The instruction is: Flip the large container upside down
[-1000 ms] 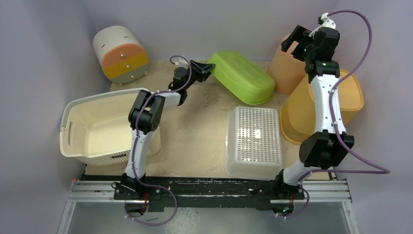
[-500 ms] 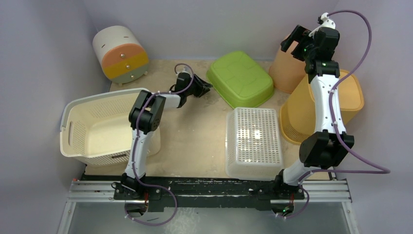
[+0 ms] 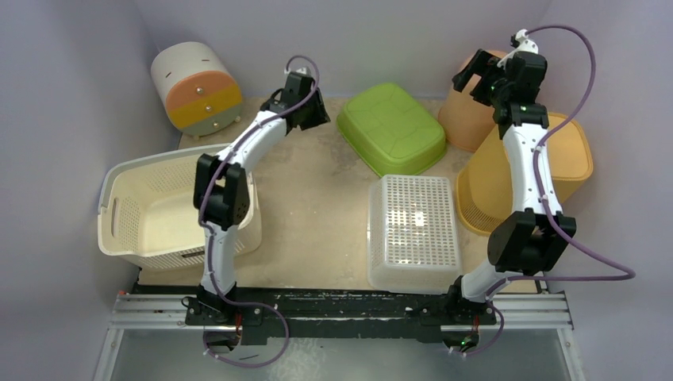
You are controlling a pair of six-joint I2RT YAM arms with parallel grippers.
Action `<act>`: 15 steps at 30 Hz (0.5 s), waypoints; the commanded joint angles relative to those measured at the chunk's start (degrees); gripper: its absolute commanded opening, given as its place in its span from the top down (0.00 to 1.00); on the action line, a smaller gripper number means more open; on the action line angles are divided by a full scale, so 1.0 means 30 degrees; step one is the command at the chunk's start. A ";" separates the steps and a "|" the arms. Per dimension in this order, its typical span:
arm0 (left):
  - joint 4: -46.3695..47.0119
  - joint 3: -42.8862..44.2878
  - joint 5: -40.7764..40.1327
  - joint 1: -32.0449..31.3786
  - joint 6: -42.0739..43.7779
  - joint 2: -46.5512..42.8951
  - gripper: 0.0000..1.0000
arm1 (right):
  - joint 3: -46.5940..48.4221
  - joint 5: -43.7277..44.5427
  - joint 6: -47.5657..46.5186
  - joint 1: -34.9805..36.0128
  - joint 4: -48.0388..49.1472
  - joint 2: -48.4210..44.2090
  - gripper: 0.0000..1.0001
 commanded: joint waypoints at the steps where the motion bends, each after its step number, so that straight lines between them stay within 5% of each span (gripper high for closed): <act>1: -0.6159 0.2272 -0.3415 -0.0798 0.4037 -0.4585 0.59 | -0.1128 -0.1269 -0.0107 0.0057 0.0939 -0.1026 0.00; 15: -1.4438 -0.0042 -1.1176 -0.1178 0.4175 -1.1386 0.52 | -0.3259 -0.1687 -0.0697 0.1739 0.0865 -0.1560 0.00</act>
